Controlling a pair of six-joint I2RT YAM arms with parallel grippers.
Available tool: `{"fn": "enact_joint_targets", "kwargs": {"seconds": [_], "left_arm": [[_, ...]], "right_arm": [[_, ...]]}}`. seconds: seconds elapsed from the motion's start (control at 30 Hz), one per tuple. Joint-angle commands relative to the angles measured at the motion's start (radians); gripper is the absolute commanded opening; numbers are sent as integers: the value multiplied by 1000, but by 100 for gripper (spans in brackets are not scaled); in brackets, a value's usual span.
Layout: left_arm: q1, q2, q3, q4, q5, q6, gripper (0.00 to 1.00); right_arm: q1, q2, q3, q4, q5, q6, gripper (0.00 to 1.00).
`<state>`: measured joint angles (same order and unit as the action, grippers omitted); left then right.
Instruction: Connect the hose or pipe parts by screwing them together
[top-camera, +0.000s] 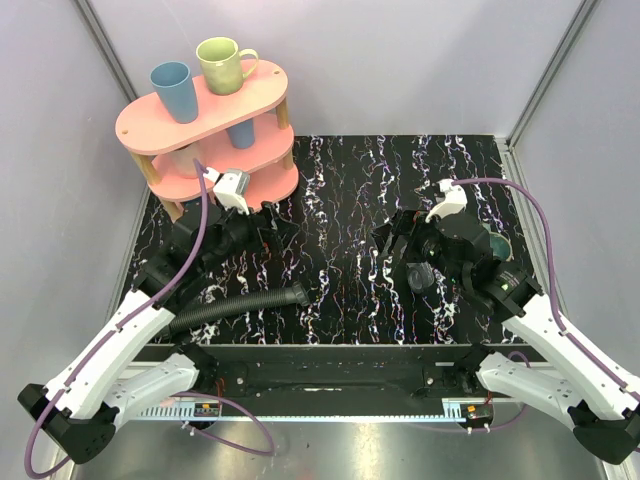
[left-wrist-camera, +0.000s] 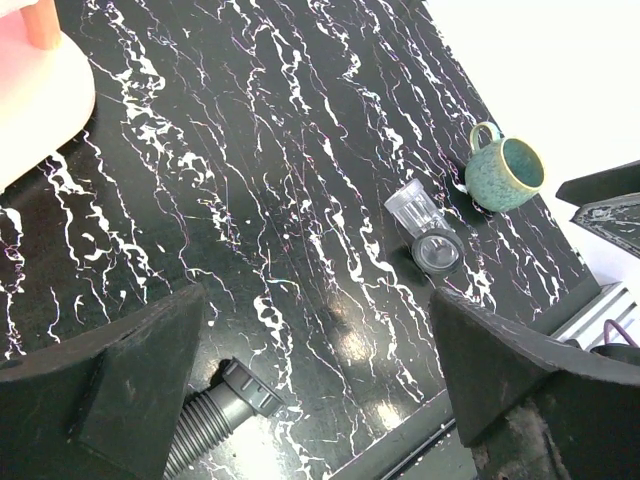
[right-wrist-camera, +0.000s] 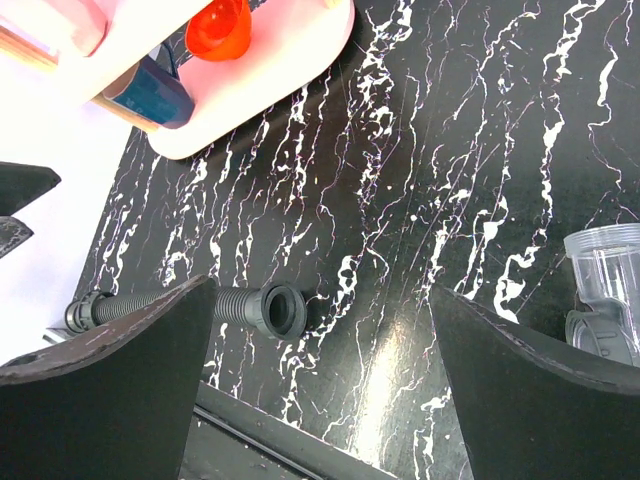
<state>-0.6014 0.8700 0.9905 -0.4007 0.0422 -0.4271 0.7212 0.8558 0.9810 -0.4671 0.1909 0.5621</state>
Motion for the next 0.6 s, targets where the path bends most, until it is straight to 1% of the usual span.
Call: {"fn": "enact_joint_targets", "kwargs": {"seconds": [0.0,0.07,0.13,0.17,0.2,0.23,0.27,0.3,0.33,0.37,0.43,0.47,0.5,0.53,0.57], "left_arm": [[0,-11,5,14,-36,13,99],[0,-9,11,0,-39,13,99],[0,-6,17,-18,-106,1,99],[-1,-3,28,-54,-138,-8,99],[0,6,34,-76,-216,-18,99],[0,12,43,-104,-260,-45,99],[3,21,59,-171,-304,-67,99],[14,41,68,-209,-385,-94,99],[26,53,79,-251,-416,-161,99],[41,66,103,-342,-451,-201,99],[107,84,114,-421,-453,-304,99],[130,84,99,-466,-430,-332,99],[181,67,79,-475,-414,-358,99],[211,55,53,-483,-395,-428,99],[297,23,-45,-489,-328,-502,98]], "right_arm": [[7,-12,-2,42,-18,13,100],[7,-11,-4,39,-13,15,100],[9,-12,-10,41,-8,22,100],[9,-17,-13,45,-10,22,100],[9,-18,-18,51,-11,22,100],[9,-17,-21,53,-13,24,100],[7,-17,-22,54,-11,22,100],[7,-15,-27,54,-11,24,100],[9,-12,-28,54,-13,24,100],[7,-9,-31,54,-13,25,100],[7,-8,-34,59,-18,27,100],[9,-6,-38,62,-21,25,100],[9,-6,-41,70,-24,25,100],[9,-4,-42,73,-28,25,100],[7,-3,-47,77,-25,25,100]]}}
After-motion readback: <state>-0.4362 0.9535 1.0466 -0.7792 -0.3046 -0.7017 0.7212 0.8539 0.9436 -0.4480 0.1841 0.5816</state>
